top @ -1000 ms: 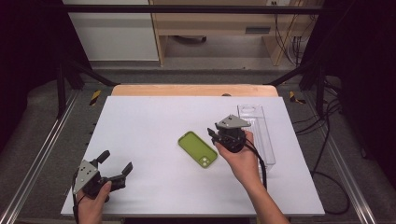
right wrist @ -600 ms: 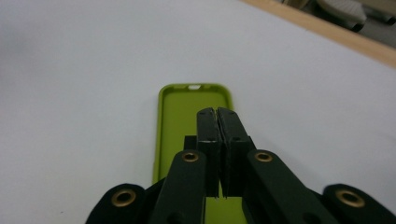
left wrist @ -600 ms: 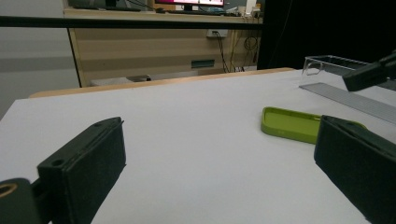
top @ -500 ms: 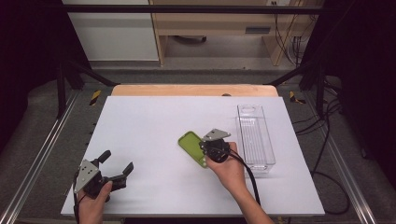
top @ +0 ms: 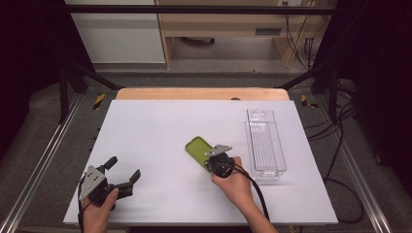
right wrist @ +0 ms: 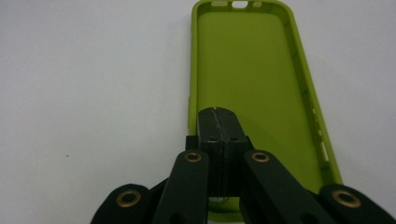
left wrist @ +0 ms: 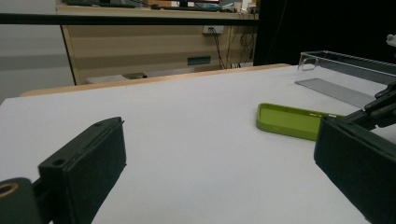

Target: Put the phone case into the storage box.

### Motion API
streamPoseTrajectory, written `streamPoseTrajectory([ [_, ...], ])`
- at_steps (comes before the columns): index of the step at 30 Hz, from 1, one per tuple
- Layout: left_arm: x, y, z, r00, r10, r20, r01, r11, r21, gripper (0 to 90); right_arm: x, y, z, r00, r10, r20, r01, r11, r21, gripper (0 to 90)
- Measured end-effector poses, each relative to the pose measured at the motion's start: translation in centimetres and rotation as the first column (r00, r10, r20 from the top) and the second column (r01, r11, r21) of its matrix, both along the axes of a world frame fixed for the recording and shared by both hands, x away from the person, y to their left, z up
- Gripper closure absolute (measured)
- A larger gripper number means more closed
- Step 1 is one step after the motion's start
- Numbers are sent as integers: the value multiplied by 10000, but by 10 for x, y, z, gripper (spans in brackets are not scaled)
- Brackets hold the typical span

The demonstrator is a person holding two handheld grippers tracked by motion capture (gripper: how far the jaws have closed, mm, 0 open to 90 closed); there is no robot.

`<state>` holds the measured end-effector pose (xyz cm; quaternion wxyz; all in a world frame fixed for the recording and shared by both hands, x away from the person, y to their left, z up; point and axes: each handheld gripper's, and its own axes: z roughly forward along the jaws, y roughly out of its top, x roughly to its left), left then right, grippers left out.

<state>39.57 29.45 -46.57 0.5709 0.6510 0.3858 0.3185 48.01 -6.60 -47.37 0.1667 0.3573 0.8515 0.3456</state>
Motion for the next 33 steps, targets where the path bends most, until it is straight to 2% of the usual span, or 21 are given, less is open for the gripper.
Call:
streamPoseTrajectory([
  [7, 0, -2, -1, 10000, -48, -34, 48, 10000, 9, 18, -5, -3, -1, 9998, 137, -128, -138, 9999, -61, 900],
  [15, 0, -4, -1, 9999, -132, -80, 133, 9998, 156, 19, -17, -14, -2, 9989, 285, -375, -280, 9995, 113, 900],
  [25, 0, -5, -1, 9998, -153, -99, 155, 9996, 256, 19, -35, -20, -3, 9969, 644, -443, -638, 9978, 152, 900],
  [33, 0, -7, -1, 9997, -227, -122, 230, 9993, 296, 19, -59, -32, -2, 9920, 1089, -643, -1078, 9940, 208, 900],
])
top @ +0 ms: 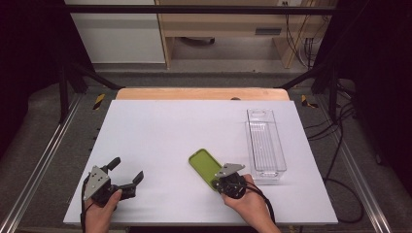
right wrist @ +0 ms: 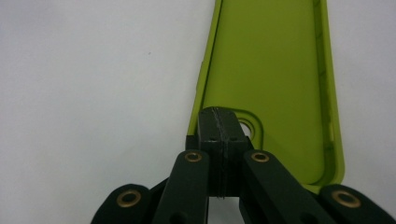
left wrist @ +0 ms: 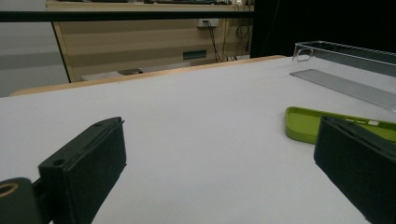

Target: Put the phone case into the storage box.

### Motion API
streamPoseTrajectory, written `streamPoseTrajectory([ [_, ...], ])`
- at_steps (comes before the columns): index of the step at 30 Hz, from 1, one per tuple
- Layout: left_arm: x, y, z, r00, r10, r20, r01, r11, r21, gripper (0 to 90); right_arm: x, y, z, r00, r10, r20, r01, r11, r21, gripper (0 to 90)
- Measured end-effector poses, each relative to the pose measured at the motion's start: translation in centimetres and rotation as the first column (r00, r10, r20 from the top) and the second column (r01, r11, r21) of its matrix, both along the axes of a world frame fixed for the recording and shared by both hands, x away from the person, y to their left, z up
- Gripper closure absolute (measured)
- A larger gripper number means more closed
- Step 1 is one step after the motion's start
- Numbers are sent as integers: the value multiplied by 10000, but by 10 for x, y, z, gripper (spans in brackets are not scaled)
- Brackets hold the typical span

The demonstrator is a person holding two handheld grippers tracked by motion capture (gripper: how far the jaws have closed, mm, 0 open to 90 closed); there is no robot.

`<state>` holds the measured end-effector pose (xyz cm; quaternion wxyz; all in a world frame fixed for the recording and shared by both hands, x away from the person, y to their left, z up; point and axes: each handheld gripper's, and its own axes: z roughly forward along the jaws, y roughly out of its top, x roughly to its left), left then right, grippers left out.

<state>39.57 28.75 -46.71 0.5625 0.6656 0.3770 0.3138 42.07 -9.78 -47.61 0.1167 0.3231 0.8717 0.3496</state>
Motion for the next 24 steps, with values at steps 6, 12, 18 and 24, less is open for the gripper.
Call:
streamPoseTrajectory([
  [6, -1, 0, 0, 10000, 2, 16, -2, 10000, 68, 19, -12, -4, 0, 9998, 186, -76, -186, 9998, -18, 900],
  [12, -1, -1, 0, 10000, -12, 14, 12, 10000, 93, 19, -11, -6, 6, 9994, -45, 342, 37, 9997, 237, 735],
  [18, 0, 0, 0, 10000, -4, 6, 4, 10000, 68, 18, -11, -8, 12, 9922, -699, 1030, 654, 9968, 470, 333],
  [24, -1, -1, 1, 10000, -49, 29, 48, 9998, 214, 18, -12, -9, 9, 9877, -1227, 965, 1172, 9912, 614, 65],
])
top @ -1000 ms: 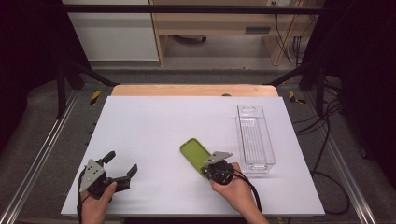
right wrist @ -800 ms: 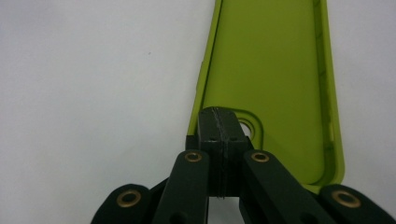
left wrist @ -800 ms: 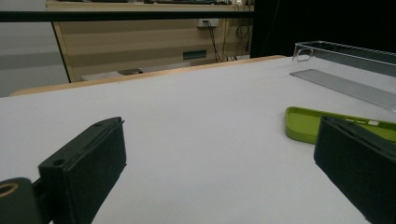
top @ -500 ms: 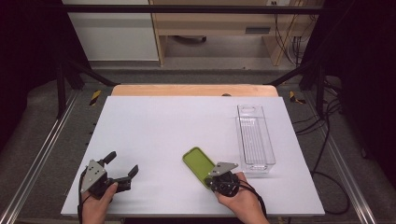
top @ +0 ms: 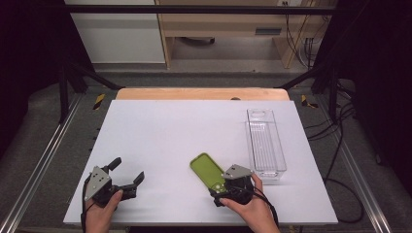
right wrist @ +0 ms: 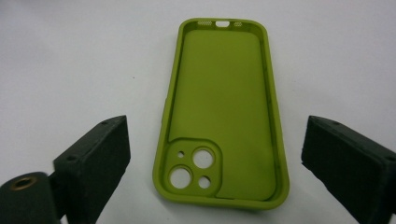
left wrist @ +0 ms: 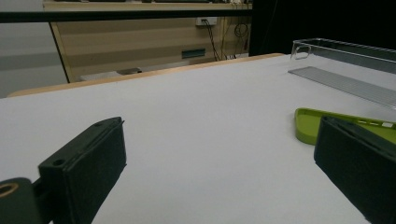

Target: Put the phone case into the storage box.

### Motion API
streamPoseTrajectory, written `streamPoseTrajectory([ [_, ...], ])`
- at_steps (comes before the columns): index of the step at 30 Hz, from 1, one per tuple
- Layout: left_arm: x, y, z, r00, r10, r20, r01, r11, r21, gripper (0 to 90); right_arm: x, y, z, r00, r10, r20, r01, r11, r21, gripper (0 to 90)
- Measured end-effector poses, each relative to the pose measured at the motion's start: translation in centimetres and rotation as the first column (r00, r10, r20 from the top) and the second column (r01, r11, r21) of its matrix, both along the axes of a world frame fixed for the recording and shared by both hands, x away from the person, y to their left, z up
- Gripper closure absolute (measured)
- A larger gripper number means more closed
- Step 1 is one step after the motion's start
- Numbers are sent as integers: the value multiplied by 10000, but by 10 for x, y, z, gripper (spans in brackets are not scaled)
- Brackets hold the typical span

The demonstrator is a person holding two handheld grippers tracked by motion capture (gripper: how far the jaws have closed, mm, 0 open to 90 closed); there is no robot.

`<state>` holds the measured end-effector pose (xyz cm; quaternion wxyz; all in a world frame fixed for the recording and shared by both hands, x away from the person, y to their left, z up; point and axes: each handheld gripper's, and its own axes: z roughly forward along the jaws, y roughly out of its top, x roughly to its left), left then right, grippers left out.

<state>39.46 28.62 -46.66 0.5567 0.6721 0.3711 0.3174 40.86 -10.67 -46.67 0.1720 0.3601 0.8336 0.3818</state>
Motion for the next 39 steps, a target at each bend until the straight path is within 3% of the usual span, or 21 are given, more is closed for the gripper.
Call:
streamPoseTrajectory([
  [2, 0, 0, 0, 10000, 31, 13, -31, 10000, 32, 18, 0, 0, -1, 10000, 38, -39, -38, 10000, -13, 60],
  [7, 0, 2, 0, 10000, 82, -12, -82, 10000, -11, 19, 4, 1, -9, 9970, 45, -768, -71, 9994, -334, 60],
  [12, -1, 0, 0, 10000, 24, 2, -24, 9999, 102, 19, 9, 1, -12, 9958, -214, -893, 167, 9985, -525, 60],
  [17, 0, -1, -1, 10000, -31, -7, 32, 9998, 178, 19, 13, 4, -18, 9941, -64, -1087, -4, 9981, -624, 64],
  [23, -4, -1, 1, 9999, -82, -75, 79, 9989, -455, 19, 13, 3, -21, 9951, 79, -988, -148, 9975, -693, 56],
  [28, -7, 0, 3, 10000, 46, -10, -46, 9991, -414, 20, 10, 1, -24, 9976, 86, -687, -121, 9987, -498, 63],
  [33, -10, 0, 3, 9998, 187, -18, -187, 9995, -253, 20, 8, -5, -24, 9986, 253, -472, -268, 9992, -312, 151],
  [39, -11, -3, 3, 9995, 312, -20, -312, 9993, -200, 20, 8, -6, -25, 9986, 295, -428, -306, 9992, -269, 158],
])
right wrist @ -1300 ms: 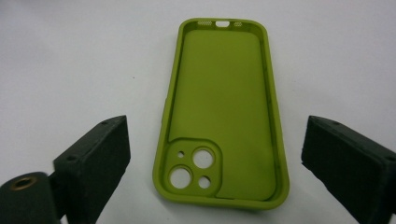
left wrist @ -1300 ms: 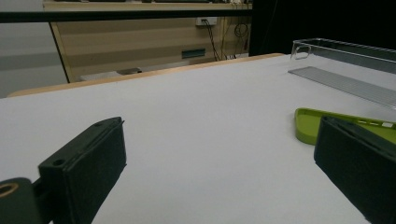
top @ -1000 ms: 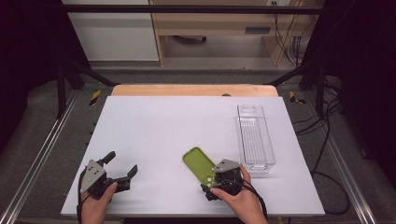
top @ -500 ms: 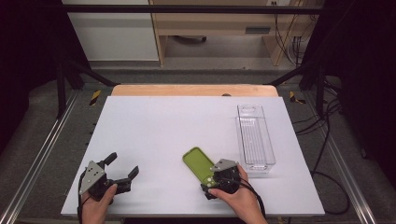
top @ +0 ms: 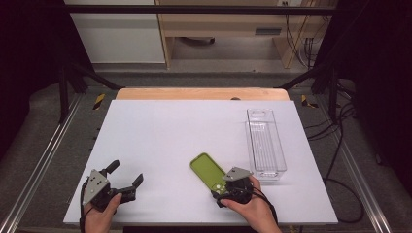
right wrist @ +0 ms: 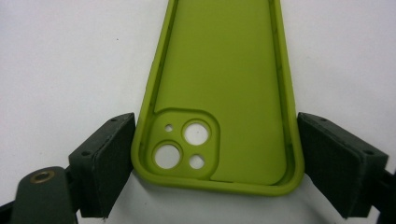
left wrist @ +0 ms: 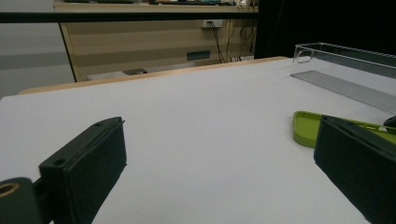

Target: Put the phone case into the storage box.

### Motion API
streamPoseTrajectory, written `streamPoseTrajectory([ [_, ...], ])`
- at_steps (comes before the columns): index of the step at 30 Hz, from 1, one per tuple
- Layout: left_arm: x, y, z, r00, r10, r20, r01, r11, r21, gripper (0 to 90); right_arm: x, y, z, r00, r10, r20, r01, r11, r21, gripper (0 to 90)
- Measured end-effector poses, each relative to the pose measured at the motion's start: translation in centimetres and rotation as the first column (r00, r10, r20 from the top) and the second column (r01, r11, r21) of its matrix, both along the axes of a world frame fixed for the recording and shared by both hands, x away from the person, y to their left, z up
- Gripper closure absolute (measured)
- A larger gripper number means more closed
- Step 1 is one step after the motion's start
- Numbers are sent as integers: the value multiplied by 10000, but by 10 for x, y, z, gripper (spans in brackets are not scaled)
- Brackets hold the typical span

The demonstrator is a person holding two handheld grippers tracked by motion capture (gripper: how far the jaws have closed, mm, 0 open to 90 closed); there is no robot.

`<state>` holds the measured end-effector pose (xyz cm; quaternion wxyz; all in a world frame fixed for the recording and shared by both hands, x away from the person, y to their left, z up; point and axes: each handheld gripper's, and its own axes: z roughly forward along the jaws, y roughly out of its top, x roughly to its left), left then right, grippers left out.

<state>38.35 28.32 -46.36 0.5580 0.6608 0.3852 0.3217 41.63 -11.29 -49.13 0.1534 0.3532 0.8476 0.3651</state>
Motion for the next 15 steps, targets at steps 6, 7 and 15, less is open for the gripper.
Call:
streamPoseTrajectory([
  [6, 1, -6, -1, 9999, -12, -113, 13, 10000, 79, 20, 2, -1, 1, 9999, 147, -76, -147, 9999, -44, 168],
  [7, 2, -7, -1, 9999, -32, -102, 33, 10000, 93, 20, 3, -2, 2, 9998, 173, -88, -173, 9998, -18, 169],
  [15, -1, -13, -2, 9999, -130, -18, 131, 9998, 126, 19, 2, -2, 10, 9995, 248, 178, -253, 9992, 299, 173],
])
